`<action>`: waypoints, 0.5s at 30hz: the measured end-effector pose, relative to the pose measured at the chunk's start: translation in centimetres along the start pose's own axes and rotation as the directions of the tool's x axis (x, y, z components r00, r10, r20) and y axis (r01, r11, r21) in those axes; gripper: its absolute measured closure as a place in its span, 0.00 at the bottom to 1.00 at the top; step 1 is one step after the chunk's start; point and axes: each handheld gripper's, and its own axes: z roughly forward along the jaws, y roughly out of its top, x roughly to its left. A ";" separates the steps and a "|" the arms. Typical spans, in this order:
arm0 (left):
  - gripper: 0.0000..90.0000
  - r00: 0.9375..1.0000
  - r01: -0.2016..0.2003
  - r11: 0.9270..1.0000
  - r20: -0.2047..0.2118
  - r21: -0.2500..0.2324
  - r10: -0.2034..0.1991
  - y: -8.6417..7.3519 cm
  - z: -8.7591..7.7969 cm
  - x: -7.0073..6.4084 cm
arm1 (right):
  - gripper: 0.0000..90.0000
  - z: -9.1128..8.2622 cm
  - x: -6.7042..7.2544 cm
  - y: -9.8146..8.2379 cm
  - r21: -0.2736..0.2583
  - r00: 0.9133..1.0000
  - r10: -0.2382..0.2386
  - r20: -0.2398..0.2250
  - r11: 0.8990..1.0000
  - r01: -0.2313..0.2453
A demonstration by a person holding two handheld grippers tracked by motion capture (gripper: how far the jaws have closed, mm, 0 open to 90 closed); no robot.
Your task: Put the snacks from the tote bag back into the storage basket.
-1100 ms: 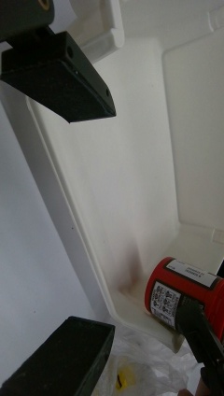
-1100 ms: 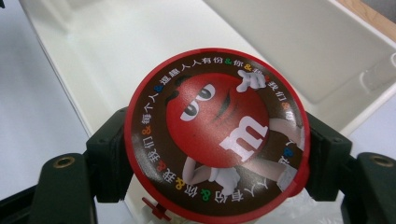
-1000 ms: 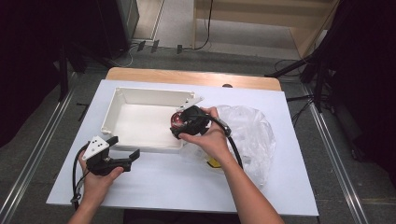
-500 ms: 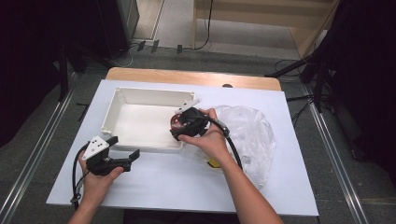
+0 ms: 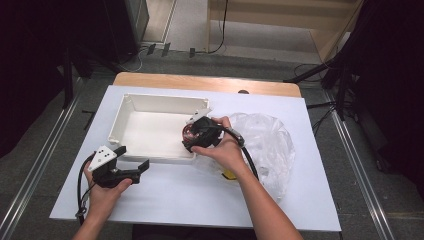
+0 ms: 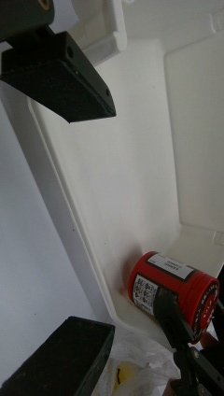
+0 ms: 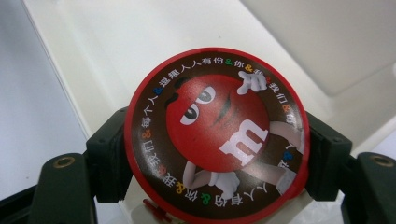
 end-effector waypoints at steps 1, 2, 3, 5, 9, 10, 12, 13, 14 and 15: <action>0.00 1.000 0.001 1.000 0.000 -0.001 -0.001 0.0 0.0 0.0 | 0.29 0.1 0.0 0.0 0.005 1.000 -0.004 -0.002 1.000 0.004; 0.00 1.000 0.001 1.000 0.000 -0.001 -0.001 0.0 0.0 0.0 | 0.29 0.1 0.1 0.0 0.007 1.000 -0.007 -0.001 1.000 0.007; 0.00 1.000 0.001 1.000 -0.001 -0.001 -0.001 0.0 0.0 0.0 | 0.29 0.2 0.1 0.0 0.010 1.000 -0.015 0.005 1.000 0.015; 0.00 1.000 0.000 1.000 -0.002 0.001 0.000 0.0 0.0 0.0 | 0.29 0.2 0.1 0.0 0.012 1.000 -0.014 0.008 1.000 0.014; 0.00 1.000 0.000 1.000 -0.001 0.001 0.000 0.0 0.0 0.1 | 0.29 0.3 0.1 -0.1 0.012 1.000 -0.017 0.000 1.000 0.017; 0.00 1.000 0.000 1.000 -0.001 0.001 0.000 0.0 0.0 0.1 | 0.29 0.3 0.1 0.0 0.012 1.000 -0.019 0.001 1.000 0.018; 0.00 1.000 0.002 1.000 -0.002 0.000 -0.002 0.0 0.0 0.1 | 0.29 0.4 0.2 0.0 0.019 1.000 -0.022 0.006 1.000 0.022; 0.00 1.000 0.001 1.000 -0.002 0.000 -0.001 0.0 0.0 0.1 | 0.29 0.4 0.3 0.0 0.024 1.000 -0.026 0.010 0.999 0.025; 0.00 1.000 0.001 1.000 -0.002 0.000 -0.001 0.0 0.0 0.1 | 0.29 0.5 0.3 0.0 0.028 1.000 -0.029 0.012 0.999 0.029; 0.00 1.000 0.001 1.000 -0.002 0.000 -0.001 0.0 0.0 0.1 | 0.29 0.5 0.4 0.0 0.034 0.999 -0.035 0.012 0.999 0.034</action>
